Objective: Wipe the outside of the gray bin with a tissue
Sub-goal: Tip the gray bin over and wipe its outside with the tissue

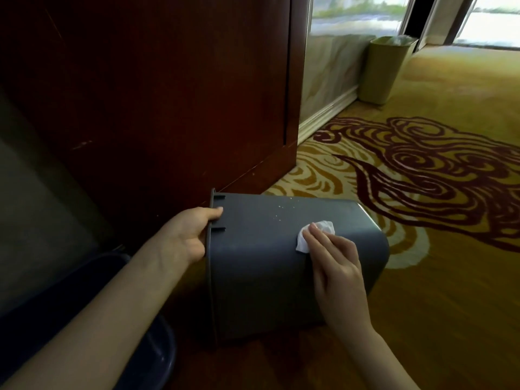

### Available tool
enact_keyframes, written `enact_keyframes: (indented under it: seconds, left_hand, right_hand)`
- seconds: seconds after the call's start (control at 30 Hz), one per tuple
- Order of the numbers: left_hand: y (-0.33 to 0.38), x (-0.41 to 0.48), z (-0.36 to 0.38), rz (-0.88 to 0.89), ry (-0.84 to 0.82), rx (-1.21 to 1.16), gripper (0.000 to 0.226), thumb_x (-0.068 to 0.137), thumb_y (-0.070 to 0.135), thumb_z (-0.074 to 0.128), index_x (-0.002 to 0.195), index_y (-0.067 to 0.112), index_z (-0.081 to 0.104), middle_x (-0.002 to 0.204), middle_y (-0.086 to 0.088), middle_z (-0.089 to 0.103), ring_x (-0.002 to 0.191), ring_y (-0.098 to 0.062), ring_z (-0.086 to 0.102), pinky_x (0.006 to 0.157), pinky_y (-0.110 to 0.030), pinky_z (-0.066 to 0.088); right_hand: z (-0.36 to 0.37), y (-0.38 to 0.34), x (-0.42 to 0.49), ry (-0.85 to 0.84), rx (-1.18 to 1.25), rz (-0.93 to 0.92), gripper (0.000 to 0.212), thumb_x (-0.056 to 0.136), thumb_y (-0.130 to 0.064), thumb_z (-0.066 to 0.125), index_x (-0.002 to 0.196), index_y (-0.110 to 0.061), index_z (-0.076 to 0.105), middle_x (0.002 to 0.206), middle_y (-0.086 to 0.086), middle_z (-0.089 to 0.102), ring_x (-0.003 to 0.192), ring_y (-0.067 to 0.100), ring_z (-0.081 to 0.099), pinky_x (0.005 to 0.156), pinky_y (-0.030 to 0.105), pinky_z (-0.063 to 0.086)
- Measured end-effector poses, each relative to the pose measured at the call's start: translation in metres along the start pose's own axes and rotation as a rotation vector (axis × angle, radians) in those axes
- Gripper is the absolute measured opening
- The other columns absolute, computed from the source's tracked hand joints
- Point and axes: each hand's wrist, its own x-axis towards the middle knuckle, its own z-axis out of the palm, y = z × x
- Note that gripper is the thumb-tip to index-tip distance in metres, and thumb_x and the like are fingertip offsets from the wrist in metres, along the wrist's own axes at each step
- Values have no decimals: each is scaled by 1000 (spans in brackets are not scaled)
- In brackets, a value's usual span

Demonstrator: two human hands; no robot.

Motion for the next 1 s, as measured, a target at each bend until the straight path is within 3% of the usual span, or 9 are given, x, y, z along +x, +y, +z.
enact_keyframes:
  seconds: [0.17,0.27,0.33,0.43,0.5,0.57,0.73,0.83,1.0]
  left_hand:
    - [-2,0,21,149,71,39,9,90,12,51,96,9,57,84,-13,63,71,-27,64,47,-37,49]
    - [-3,-2,23,331,48,115,15,90,22,53,77,23,60,68,-4,70,58,-16,68,47,-28,50]
    - [-8,-3,22,406,54,180,17,89,31,53,76,26,63,69,-1,72,66,-17,70,58,-32,52]
    - [-23,4,16,472,91,169,23,90,36,51,79,23,67,84,-7,73,80,-23,69,73,-41,54]
    - [-35,11,7,474,103,96,23,91,35,51,82,21,67,86,-7,73,79,-22,70,71,-39,54]
    - [-45,17,-3,467,96,48,21,90,34,52,85,22,68,84,-3,75,80,-21,71,69,-36,53]
    - [-55,21,-15,470,66,71,21,85,42,55,89,26,68,87,7,76,83,-15,71,67,-33,54]
    - [-57,19,-15,495,69,78,19,87,41,53,87,28,67,83,13,76,81,-10,71,64,-28,53]
    - [-64,14,-18,497,44,87,20,86,42,53,88,28,66,81,15,75,78,-8,71,56,-20,54]
  right_hand:
    - [-7,-20,19,119,146,91,41,85,-3,55,125,-13,56,124,6,62,117,15,45,96,32,41]
    - [1,-50,46,31,145,-72,40,86,-18,45,126,-17,54,128,1,58,121,18,44,97,32,38]
    - [12,-61,59,-80,91,-156,42,88,-20,43,129,-18,50,136,1,53,125,20,40,101,36,34]
    - [29,-54,62,-210,13,-193,47,93,-20,42,139,-21,36,150,-1,35,138,17,23,112,32,12]
    - [37,-38,57,-235,-61,-149,51,95,-21,37,144,-23,25,155,-2,24,142,13,11,113,29,-4]
    - [40,-22,51,-228,-132,-62,54,95,-22,32,145,-25,14,157,-3,14,142,9,0,115,33,-8]
    - [21,24,34,-60,-180,156,52,95,-17,31,145,-19,20,155,1,21,143,11,5,117,35,-3]
    - [8,49,25,69,-174,255,47,95,-14,37,142,-13,31,150,6,34,142,18,19,117,41,13]
    - [-7,67,22,254,70,501,41,96,-10,38,137,-12,41,143,6,46,132,18,34,105,28,29]
